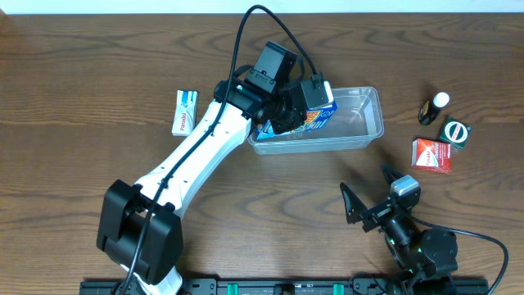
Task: Pack container
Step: 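Lower the Kool Fever box into the container's left end, then open the left gripper and move it back to the white Panadol box, then grasp the white Panadol box with the left gripper and lift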
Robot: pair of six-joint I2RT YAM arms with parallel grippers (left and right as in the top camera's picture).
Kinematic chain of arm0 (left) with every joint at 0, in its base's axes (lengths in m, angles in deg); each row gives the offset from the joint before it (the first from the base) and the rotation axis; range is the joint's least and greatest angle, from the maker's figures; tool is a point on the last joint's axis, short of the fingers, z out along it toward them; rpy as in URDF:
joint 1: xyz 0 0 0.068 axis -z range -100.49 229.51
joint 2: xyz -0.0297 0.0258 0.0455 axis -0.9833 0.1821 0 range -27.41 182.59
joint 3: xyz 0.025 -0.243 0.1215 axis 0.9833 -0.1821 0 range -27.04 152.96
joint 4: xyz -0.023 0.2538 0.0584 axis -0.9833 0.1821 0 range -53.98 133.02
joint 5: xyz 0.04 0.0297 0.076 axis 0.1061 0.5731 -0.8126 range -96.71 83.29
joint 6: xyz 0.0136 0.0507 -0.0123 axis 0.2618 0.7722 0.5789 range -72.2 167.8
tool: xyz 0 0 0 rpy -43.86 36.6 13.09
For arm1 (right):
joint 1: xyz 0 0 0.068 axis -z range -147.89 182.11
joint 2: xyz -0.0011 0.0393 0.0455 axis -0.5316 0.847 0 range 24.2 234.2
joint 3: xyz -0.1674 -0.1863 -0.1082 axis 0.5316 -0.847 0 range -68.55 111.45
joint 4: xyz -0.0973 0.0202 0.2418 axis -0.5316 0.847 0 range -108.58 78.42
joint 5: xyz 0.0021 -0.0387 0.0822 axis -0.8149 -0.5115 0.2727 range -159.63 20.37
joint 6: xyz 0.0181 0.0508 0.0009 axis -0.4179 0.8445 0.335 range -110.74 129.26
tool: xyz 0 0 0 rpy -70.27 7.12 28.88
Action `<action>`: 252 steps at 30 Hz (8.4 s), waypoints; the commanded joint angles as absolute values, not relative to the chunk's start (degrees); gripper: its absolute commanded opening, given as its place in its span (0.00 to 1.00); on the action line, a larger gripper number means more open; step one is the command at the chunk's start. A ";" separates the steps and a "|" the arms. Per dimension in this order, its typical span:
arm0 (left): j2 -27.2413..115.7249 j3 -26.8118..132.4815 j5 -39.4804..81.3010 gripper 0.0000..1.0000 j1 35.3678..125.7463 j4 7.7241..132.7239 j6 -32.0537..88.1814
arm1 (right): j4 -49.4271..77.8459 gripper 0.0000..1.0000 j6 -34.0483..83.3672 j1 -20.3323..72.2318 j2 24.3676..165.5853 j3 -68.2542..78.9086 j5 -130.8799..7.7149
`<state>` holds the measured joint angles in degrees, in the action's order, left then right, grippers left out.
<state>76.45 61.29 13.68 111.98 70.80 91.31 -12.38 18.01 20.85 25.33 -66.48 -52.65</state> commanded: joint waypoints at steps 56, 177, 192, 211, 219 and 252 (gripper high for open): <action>79.77 58.56 19.69 0.27 110.05 70.21 90.98 | -12.38 0.99 18.63 20.80 25.35 -66.75 -52.70; 75.88 59.87 -5.54 0.06 108.72 70.39 56.64 | -12.38 0.99 18.63 20.80 25.35 -66.75 -52.70; 69.96 58.50 -10.19 0.69 87.41 76.05 43.86 | -12.38 0.99 18.63 20.80 25.35 -66.75 -52.70; 86.07 58.50 -10.19 0.99 83.41 72.57 48.14 | -12.38 0.99 18.63 20.80 25.35 -66.75 -52.70; 93.30 58.50 -10.19 0.98 83.37 71.24 47.70 | -12.38 0.99 18.63 20.80 25.35 -66.75 -52.70; 91.44 59.00 -10.41 0.48 83.37 72.42 48.16 | -12.38 0.99 18.63 20.80 25.35 -66.75 -52.70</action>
<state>94.13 58.78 -9.75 83.67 72.07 47.83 -12.38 18.01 20.85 25.33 -66.48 -52.65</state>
